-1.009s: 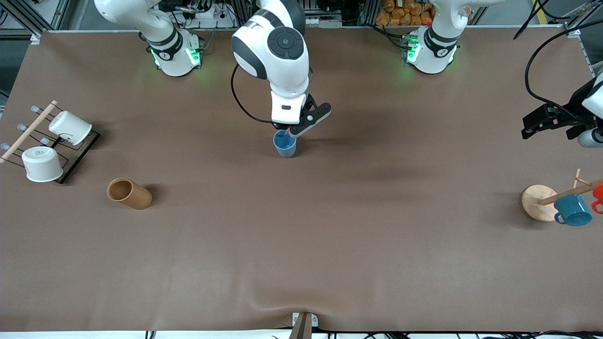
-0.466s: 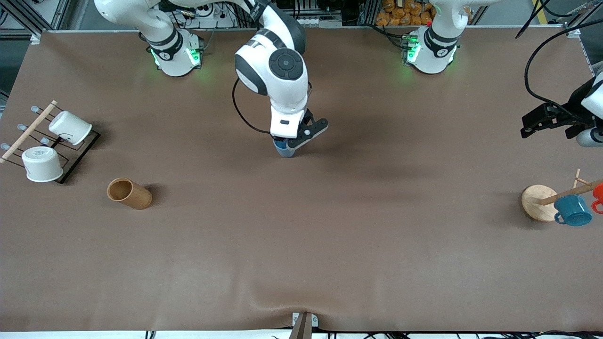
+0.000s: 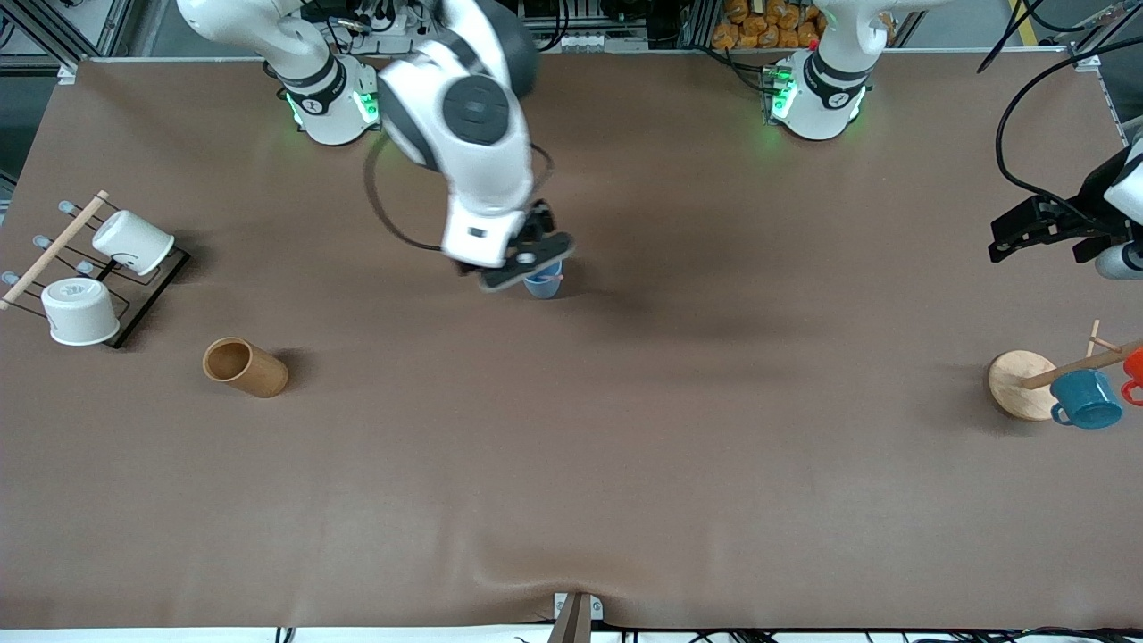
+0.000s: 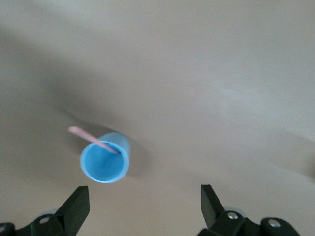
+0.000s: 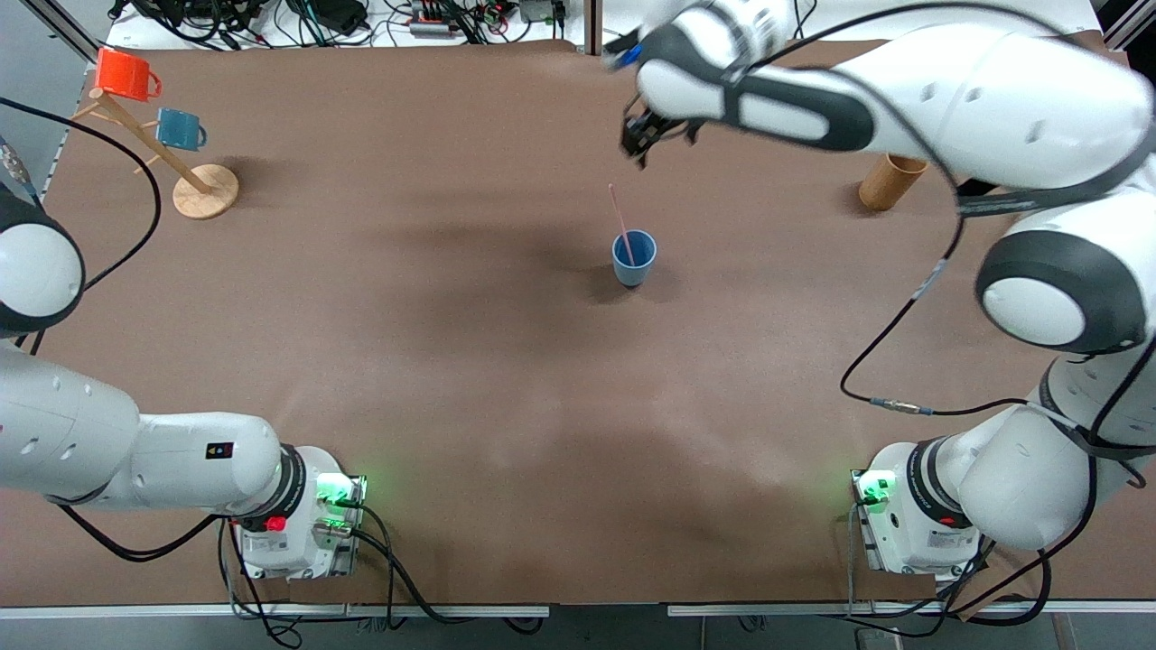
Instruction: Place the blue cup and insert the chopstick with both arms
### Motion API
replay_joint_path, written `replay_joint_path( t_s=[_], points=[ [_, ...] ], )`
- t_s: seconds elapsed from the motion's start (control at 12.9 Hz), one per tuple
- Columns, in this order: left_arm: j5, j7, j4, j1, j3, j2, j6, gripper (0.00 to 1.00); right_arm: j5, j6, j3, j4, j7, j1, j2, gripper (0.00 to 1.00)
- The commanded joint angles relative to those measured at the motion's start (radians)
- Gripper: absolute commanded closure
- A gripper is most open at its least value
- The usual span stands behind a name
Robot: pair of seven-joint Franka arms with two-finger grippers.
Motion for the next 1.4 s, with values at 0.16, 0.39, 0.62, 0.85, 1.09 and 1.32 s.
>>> replay_joint_path(
  t_s=[0.16, 0.39, 0.62, 0.85, 1.09, 1.32],
  points=[
    [-0.004, -0.003, -0.003, 0.014, -0.014, -0.017, -0.012, 0.00, 0.000, -0.096, -0.052, -0.028, -0.055, -0.299, -0.135, 0.00],
    [-0.007, -0.006, -0.005, 0.014, -0.017, -0.025, -0.016, 0.00, 0.014, -0.149, -0.056, -0.026, -0.176, -0.519, -0.181, 0.00],
    [-0.008, -0.004, -0.008, 0.014, -0.019, -0.034, -0.022, 0.00, 0.046, -0.227, -0.053, -0.037, -0.244, -0.634, -0.267, 0.00],
    [-0.008, 0.008, -0.008, 0.015, -0.017, -0.045, -0.029, 0.00, 0.043, -0.294, -0.052, -0.029, -0.275, -0.665, -0.308, 0.00],
    [-0.002, 0.010, 0.010, 0.014, -0.017, -0.042, -0.029, 0.00, 0.034, -0.298, -0.058, -0.025, -0.325, -0.659, -0.328, 0.00],
    [-0.004, 0.006, 0.029, 0.011, -0.017, -0.036, -0.030, 0.00, 0.034, -0.295, -0.052, -0.019, -0.326, -0.657, -0.345, 0.00]
  ],
)
